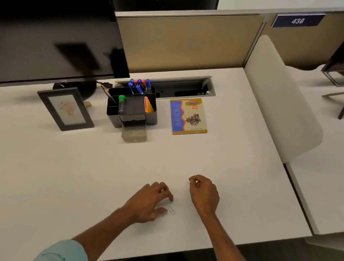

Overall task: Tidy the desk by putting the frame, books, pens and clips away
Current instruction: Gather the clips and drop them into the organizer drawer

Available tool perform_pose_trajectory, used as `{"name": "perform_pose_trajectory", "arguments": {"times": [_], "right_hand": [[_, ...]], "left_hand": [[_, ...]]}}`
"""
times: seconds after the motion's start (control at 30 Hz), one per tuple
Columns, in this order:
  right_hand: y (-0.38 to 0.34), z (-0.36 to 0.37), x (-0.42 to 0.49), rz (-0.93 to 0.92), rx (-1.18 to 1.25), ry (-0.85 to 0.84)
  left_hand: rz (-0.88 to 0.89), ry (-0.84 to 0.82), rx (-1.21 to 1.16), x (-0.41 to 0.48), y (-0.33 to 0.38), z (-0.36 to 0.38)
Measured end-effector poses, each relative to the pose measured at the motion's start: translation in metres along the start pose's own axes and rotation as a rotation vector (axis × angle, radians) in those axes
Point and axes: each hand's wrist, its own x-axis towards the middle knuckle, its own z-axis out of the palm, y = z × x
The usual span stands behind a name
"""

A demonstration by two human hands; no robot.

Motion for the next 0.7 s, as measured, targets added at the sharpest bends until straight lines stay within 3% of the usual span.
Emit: {"name": "perform_pose_trajectory", "arguments": {"times": [0.5,0.7], "right_hand": [[0.024,-0.003,-0.008,-0.066,-0.072,-0.059],[0.022,0.006,-0.012,-0.120,-0.070,-0.113]], "left_hand": [[-0.065,0.065,0.079,0.012,0.027,0.011],[-0.127,0.013,-0.092,0.018,0.022,0.007]]}}
